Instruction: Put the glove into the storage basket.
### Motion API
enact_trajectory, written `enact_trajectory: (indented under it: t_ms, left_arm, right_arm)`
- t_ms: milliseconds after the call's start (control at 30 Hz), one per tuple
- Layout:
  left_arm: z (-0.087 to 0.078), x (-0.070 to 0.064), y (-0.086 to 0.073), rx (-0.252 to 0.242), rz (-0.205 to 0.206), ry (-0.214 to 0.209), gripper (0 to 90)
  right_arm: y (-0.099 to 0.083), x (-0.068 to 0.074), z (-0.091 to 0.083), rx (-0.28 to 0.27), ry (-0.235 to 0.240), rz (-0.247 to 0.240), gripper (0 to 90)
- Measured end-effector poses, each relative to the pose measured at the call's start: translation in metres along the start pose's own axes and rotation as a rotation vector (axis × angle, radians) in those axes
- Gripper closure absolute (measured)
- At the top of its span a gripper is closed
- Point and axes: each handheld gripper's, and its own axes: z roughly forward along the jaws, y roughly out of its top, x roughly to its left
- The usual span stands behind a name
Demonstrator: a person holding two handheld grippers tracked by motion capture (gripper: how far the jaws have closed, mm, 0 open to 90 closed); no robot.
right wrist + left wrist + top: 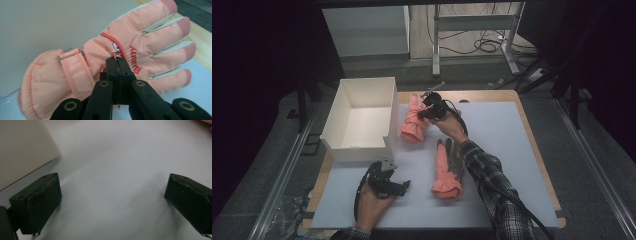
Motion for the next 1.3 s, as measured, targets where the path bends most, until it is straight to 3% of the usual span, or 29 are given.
enact_trajectory:
  t_ms: [400, 767, 967, 1300]
  left_arm:
    - [0.000, 0.000, 0.000, 0.001, 0.000, 0.001, 0.6]
    - [0.000, 0.000, 0.000, -0.001, 0.000, 0.000, 0.6]
    - [0.000, 0.000, 0.000, 0.001, 0.003, 0.001, 0.6]
    - [0.000, 0.000, 0.000, -0.003, -0.002, 0.002, 0.6]
  right_arm:
    - [-0.002, 0.018, -0.040, -0.042, 0.055, -0.033, 89.7]
    - [-0.013, 0.036, -0.093, -0.090, 0.066, -0.072, 89.8]
    - [-0.029, 0.045, -0.123, -0.109, 0.071, -0.081, 89.8]
    - [-0.065, 0.060, -0.160, -0.095, 0.071, -0.092, 89.7]
